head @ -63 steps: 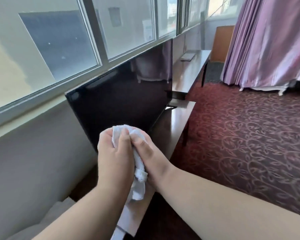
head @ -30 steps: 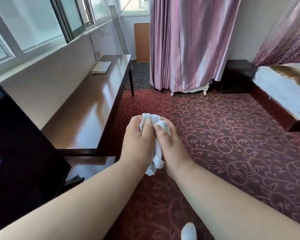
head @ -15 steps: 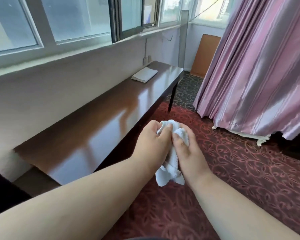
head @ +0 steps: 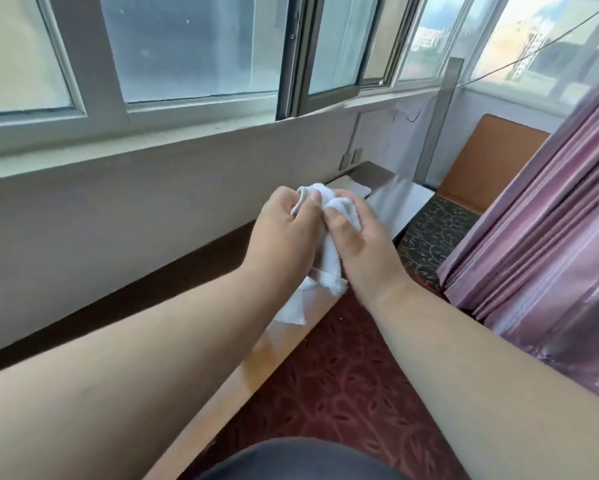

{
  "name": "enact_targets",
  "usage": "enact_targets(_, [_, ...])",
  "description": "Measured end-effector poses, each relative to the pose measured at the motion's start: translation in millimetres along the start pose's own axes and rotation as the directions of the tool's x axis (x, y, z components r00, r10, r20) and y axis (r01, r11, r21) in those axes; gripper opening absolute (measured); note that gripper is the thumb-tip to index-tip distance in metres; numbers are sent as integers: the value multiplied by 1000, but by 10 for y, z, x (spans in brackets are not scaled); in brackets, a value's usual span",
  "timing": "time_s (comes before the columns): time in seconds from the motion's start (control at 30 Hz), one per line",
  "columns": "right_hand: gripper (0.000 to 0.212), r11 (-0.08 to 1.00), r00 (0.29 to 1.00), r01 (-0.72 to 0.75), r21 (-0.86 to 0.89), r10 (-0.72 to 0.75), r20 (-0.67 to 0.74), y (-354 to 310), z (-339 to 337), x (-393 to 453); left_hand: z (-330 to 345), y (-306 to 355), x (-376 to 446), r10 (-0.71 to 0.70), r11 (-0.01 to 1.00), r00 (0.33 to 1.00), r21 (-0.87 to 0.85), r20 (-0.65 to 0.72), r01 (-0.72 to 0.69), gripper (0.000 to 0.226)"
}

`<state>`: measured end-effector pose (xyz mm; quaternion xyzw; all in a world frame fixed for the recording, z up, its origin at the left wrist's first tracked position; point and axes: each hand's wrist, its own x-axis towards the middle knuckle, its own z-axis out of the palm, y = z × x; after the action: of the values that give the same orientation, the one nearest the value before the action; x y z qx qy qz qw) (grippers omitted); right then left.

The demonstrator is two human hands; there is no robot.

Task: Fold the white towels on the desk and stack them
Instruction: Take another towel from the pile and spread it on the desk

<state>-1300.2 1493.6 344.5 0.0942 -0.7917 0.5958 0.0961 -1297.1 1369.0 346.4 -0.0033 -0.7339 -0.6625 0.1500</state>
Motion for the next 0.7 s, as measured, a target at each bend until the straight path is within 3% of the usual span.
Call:
enact_targets(0.17, [50,998,997,64,-7,-64,45,27,217,1095,-49,-82,986,70,997,995,28,-70,-68,32])
enact_targets(0.3, [53,994,988,107,-7,-106,109,297,574,1686,-214,-403,1582,51,996,995,80,-83,-44,23])
enact_targets(0.4, [56,991,988,59,-119,-41,149,821,943,1889,-323,-955,1836,-122,986,987,98,-103,132,16])
enact_targets(0.47, [58,966,948,-104,-235,168,270,1253,1232,1899,-379,-1493,1880,-329,915,934,198,-136,351,15])
enact_targets(0.53, [57,890,790,-288,-354,430,437,1654,1496,1845,-425,-2019,1854,-528,795,831,244,-174,556,21])
enact_targets(0.57, [54,845,694,-304,-441,513,505,1829,1576,1831,-450,-2243,1840,-597,741,778,239,-195,628,25])
enact_targets(0.7, [53,826,305,-52,-561,548,779,2332,1535,2025,-574,-2755,1793,-668,530,645,372,-370,762,27])
